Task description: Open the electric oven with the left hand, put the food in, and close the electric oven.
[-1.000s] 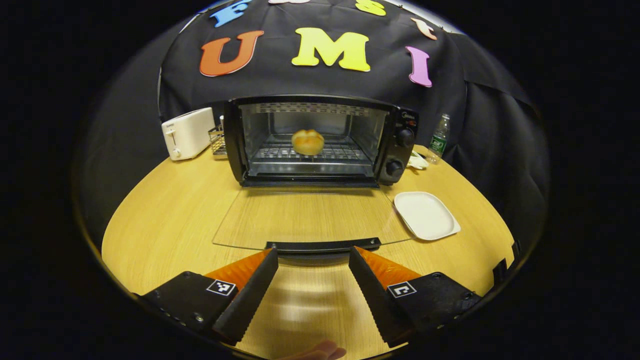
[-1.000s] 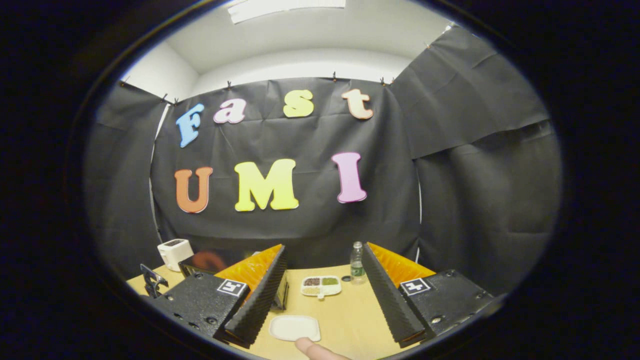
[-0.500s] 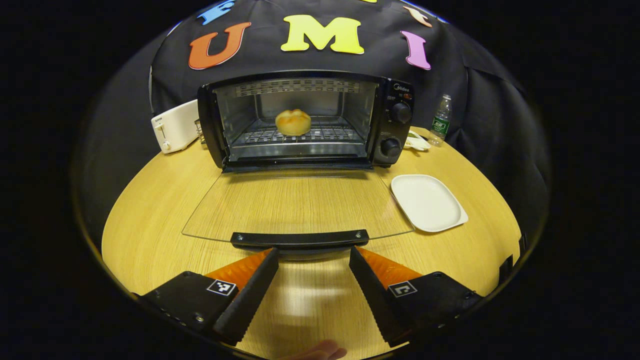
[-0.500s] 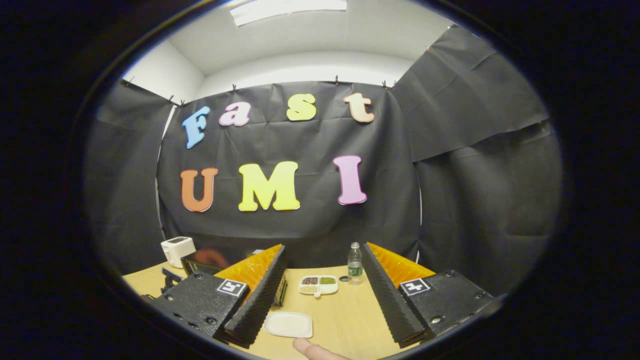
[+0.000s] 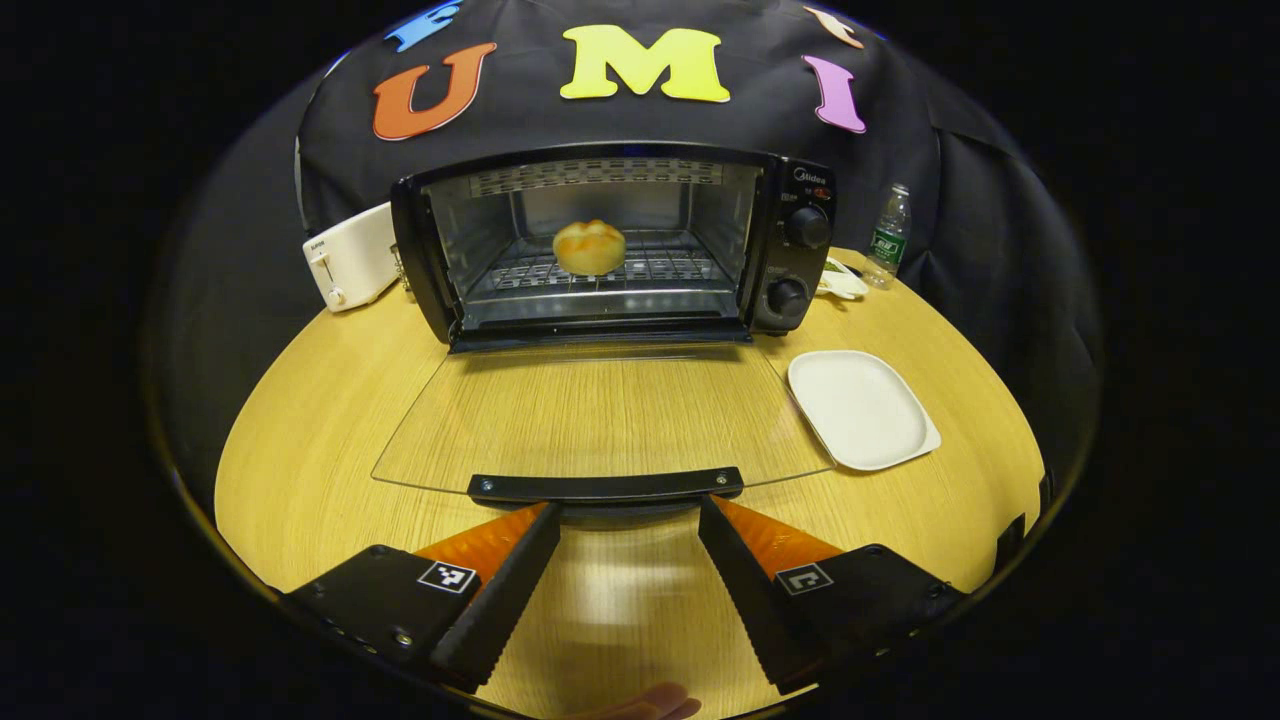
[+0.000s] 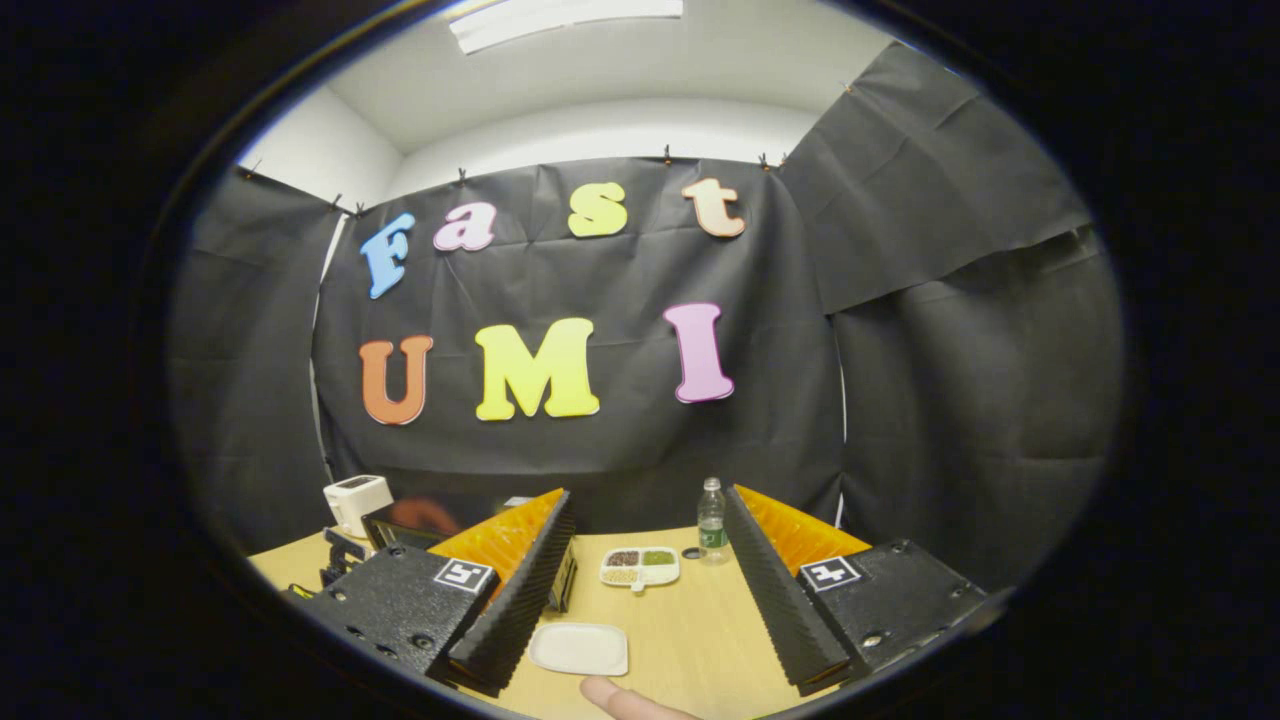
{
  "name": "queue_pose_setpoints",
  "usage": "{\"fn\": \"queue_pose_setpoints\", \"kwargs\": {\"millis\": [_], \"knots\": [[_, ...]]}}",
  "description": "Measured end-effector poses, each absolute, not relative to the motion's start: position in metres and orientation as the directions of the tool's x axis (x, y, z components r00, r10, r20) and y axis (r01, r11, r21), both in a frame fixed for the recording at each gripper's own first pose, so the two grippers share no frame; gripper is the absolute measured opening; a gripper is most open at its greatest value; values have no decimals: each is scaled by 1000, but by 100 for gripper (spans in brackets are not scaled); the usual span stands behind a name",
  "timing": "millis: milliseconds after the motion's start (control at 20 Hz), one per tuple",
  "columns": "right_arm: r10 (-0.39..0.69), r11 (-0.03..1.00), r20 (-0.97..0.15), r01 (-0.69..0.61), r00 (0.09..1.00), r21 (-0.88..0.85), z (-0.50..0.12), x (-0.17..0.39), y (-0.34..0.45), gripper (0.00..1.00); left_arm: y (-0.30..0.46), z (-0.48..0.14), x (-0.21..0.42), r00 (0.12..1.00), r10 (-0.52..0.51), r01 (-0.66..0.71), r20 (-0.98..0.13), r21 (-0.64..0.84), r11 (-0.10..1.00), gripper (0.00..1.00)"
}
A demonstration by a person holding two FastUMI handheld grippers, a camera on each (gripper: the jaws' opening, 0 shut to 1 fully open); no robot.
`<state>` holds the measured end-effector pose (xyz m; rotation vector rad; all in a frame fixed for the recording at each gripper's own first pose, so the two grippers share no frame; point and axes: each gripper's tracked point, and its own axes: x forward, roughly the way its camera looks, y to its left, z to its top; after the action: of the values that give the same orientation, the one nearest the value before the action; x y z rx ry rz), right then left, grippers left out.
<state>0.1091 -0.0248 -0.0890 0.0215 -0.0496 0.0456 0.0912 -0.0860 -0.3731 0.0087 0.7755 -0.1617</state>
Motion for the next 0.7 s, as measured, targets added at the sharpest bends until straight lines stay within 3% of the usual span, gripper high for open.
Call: {"fn": "queue_pose_setpoints", "kwargs": {"millis": [100,200,350,700], "knots": [[47,999,51,-48,998,11,-90,110,-23,92,-86,-366,92,713,-146,145,-686,-59,988,93],[48,999,48,-49,998,14,-91,110,-23,96,-85,-357,96,728,-151,136,-669,-75,988,93],[44,999,46,-45,998,22,-92,111,-25,93,-84,-349,98,736,-154,132,-659,-84,988,93],[45,999,33,-46,998,20,-99,114,-23,96,-83,-323,108,791,-119,147,-600,-3,989,93]]}}
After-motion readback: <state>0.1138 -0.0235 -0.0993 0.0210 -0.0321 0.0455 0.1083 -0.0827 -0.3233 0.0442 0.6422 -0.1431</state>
